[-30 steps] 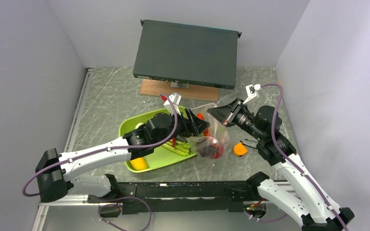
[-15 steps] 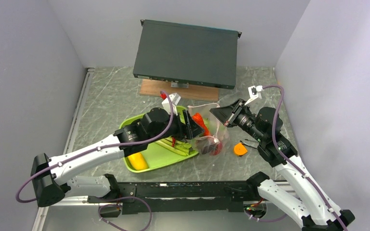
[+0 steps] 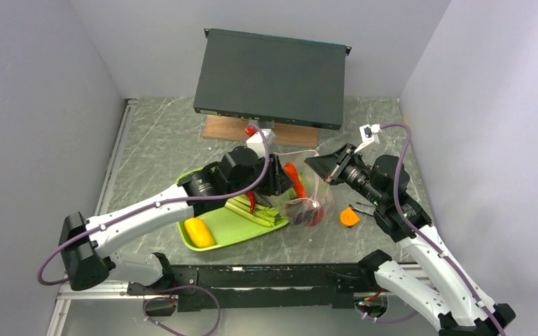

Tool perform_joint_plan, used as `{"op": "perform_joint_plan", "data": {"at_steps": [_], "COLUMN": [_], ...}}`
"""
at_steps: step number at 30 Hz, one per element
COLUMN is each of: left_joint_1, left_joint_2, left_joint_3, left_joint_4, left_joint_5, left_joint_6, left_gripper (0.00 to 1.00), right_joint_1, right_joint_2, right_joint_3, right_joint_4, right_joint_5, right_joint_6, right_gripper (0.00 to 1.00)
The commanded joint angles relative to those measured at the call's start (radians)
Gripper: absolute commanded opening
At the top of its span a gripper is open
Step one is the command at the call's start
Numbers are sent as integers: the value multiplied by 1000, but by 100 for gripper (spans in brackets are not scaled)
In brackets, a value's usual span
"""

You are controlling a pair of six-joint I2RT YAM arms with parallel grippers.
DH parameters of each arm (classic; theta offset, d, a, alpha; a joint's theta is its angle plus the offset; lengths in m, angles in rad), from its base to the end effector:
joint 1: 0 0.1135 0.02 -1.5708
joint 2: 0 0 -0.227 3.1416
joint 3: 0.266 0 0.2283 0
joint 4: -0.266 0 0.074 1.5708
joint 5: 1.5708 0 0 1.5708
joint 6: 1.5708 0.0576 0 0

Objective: Place the food in the zip-top bag and seal the zipper
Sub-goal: Place the fake vegetable in the zipper food storage bag.

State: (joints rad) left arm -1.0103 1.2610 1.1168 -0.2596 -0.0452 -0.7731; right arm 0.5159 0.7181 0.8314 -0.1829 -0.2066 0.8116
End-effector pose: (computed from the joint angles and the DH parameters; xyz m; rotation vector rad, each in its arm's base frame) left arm 0.1608 -0.2513 0.3057 0.2226 2.1389 -1.0740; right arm 0.1605 0.1046 0.3383 0.0914 1.7743 1.1606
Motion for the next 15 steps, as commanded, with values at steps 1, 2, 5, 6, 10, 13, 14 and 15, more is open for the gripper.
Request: {"op": "perform_joint_plan", "data": {"at_steps": [1, 2, 5, 6, 10, 13, 14, 15], "left_joint_1": [7, 7, 9, 9, 9, 11, 12, 12], "left_joint_2": [80, 107, 192, 204, 155, 74, 52, 38], "left_joint_3": [99, 127, 232, 263, 206, 102, 78, 65], "left_joint_4": [58, 50, -6, -19, 32, 88, 84, 70], "left_joint_5": [33, 30, 52, 69, 137, 144, 151, 155], "left_joint_6": [94, 106, 143, 153, 162, 146, 149, 152], "left_gripper": [38, 37, 33, 33, 43, 57, 60, 61], "right_joint_1": [4, 5, 5, 6, 5, 5, 4, 3], "right_joint_2": [-10, -10, -7, -7, -14, -16, -14, -12], "right_joint_3": [29, 28, 32, 34, 43, 47, 49, 52], "right_joint_4": [89, 90, 87, 82, 58, 43, 36, 31], "right_joint_5": [2, 0, -1, 2, 24, 48, 58, 64], "right_joint_6": [-8, -7, -10, -15, -38, -67, -77, -85], "right_gripper": [0, 0, 0, 0, 0, 0, 0, 0]}}
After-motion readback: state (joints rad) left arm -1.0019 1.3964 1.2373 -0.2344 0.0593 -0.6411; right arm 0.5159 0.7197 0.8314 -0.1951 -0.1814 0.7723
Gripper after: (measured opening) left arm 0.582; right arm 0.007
